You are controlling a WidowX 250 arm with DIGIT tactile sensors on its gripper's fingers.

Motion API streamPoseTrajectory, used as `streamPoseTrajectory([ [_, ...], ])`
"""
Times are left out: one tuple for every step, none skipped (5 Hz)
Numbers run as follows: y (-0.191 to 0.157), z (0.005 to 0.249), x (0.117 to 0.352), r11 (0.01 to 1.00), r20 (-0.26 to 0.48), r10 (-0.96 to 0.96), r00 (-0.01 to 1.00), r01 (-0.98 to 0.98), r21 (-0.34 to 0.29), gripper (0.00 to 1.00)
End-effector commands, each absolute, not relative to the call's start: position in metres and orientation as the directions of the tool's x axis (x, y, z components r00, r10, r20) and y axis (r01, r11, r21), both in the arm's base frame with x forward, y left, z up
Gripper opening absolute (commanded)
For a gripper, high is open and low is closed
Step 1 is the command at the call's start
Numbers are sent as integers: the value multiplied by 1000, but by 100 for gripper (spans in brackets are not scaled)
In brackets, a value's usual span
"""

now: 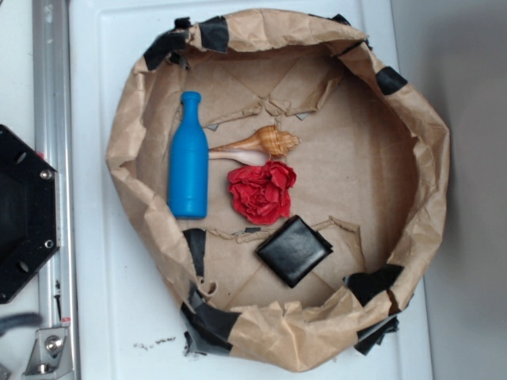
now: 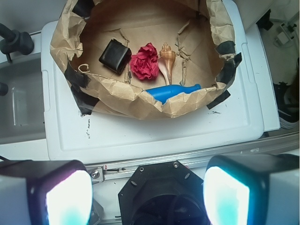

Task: Grab the red paper.

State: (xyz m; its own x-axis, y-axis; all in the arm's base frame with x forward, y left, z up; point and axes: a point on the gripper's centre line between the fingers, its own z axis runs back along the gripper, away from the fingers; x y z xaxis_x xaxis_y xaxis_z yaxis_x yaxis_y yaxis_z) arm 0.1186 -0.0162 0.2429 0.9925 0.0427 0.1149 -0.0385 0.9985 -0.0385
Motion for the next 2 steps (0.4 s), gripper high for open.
streamPoseTrajectory([
  [-16, 243, 119, 999, 115, 43, 992, -39, -38, 100],
  [5, 200, 169, 978, 69, -209, 976, 210, -4, 100],
])
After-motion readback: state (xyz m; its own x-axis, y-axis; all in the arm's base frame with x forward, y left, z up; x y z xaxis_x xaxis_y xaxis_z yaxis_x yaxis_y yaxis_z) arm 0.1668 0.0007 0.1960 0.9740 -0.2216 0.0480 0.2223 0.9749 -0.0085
